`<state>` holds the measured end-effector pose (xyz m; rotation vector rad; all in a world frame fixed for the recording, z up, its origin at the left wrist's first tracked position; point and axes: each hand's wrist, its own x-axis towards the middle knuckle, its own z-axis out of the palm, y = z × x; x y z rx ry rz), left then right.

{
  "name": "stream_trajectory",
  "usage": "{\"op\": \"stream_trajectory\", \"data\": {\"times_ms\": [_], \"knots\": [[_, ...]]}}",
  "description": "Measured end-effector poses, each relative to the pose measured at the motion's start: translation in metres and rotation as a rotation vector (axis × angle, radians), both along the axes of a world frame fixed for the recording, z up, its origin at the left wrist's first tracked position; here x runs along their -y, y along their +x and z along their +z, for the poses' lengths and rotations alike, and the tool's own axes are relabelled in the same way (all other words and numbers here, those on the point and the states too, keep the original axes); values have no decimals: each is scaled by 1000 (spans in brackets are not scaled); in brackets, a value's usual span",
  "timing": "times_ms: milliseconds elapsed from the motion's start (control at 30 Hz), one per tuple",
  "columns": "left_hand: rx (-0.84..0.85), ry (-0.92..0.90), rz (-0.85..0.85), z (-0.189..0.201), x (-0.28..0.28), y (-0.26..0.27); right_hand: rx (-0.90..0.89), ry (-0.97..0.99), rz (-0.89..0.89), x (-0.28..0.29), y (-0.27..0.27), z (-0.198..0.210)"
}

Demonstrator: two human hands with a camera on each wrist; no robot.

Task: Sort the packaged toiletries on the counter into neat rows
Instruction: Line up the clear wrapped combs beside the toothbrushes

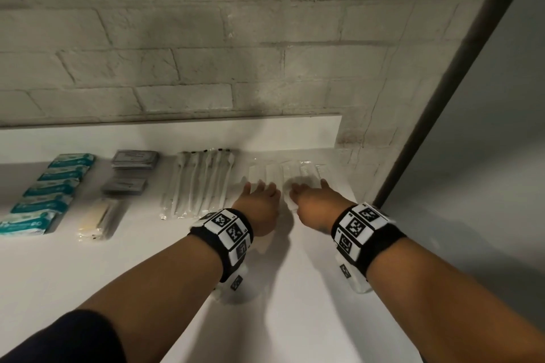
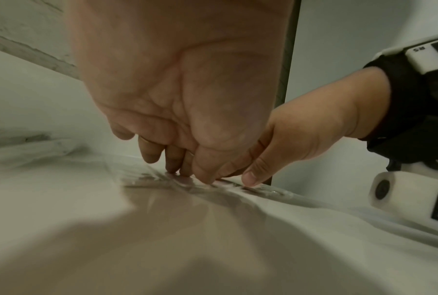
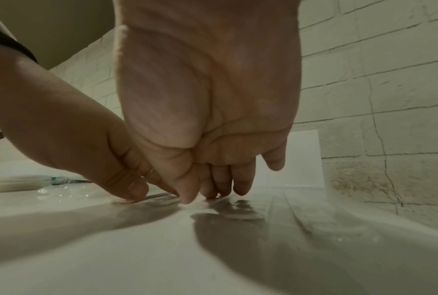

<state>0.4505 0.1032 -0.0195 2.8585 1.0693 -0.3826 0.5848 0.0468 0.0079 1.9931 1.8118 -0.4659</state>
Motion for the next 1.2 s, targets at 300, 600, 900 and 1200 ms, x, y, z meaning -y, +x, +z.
{"op": "stream_trajectory", "data": {"times_ms": [300, 600, 900, 1200], "knots": [[24, 23, -121, 0, 14, 25, 15, -1, -124, 14, 26, 5], [41, 19, -111, 0, 15, 30, -20, 37, -117, 15, 26, 4], [60, 40, -163, -11, 22, 56, -67, 31, -313, 29, 51, 10], [73, 17, -152, -11, 23, 55, -82, 30, -369, 18, 46, 3]]}}
